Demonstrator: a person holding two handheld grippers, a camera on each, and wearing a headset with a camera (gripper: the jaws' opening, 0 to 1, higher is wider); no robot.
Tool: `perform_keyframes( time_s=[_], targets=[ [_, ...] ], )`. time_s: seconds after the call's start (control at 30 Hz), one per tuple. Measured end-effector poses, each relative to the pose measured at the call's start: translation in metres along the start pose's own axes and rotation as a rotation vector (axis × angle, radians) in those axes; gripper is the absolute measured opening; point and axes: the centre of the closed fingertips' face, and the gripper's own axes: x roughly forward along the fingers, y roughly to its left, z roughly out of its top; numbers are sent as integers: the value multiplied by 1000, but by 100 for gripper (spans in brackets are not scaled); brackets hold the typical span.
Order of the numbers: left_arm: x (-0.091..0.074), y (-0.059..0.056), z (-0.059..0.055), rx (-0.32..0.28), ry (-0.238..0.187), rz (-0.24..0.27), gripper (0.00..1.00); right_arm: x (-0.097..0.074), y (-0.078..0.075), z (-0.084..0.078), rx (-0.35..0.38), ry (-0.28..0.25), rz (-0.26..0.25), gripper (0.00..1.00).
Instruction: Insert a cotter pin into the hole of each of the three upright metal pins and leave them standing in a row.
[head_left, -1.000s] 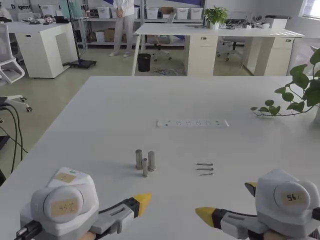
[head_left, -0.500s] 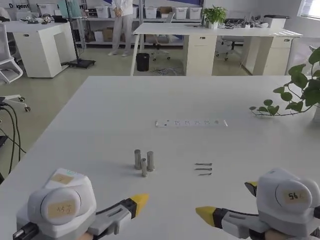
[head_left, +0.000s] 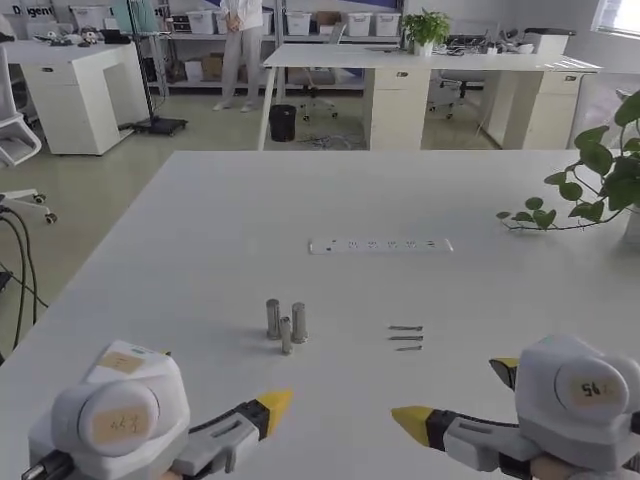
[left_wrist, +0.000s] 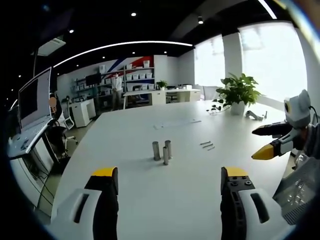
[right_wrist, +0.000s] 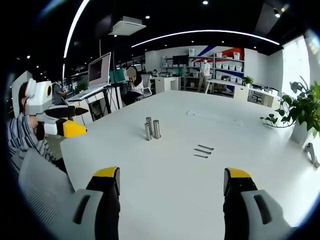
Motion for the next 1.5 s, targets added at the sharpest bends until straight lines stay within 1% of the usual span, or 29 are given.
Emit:
perform_keyframes(
  time_s=[0.17,0.23,0.3,0.37,0.47,0.53,0.63,0.73,0.87,0.9,1.0,1.07,1.1,1.17,1.2,1.27,1.37,1.5],
  targets=[
    [0,0,0,0,-2,-3,81,0,1,0,5,1,3,83],
    [1,0,0,11,0,-7,80,1,2,1,9,-4,7,83],
    [3,1,0,17,0,-8,79,2,3,1,14,-3,12,82],
    [6,2,0,19,-1,-10,76,3,5,1,13,-2,22,82],
    [16,4,1,29,-5,-16,74,4,7,2,5,-1,39,80],
    [22,3,-2,30,3,-34,71,5,8,3,2,-8,48,78],
    [33,5,-7,23,19,-41,67,7,9,5,4,-15,62,76],
    [46,5,-11,20,24,-54,61,9,9,8,8,-24,70,76],
    [63,6,-15,13,35,-74,57,14,7,8,12,-17,87,75],
    [65,6,-16,13,38,-76,56,16,7,6,10,-7,91,75],
    [78,5,-19,41,54,-93,51,18,5,5,14,-2,98,74],
    [87,7,-21,44,62,-98,50,19,3,5,18,-2,100,72],
    [89,7,-20,46,61,-100,48,20,2,6,23,-2,99,71],
    [97,8,-21,54,63,-106,46,21,0,7,30,-7,98,70],
    [102,8,-22,62,71,-110,44,22,-1,9,36,-13,99,69],
    [110,9,-23,74,77,-113,43,23,-1,11,42,-18,103,69],
    [121,10,-24,75,78,-119,41,25,0,13,39,-21,110,68],
    [136,8,-27,91,90,-135,38,28,0,11,39,-9,118,66]
  ],
)
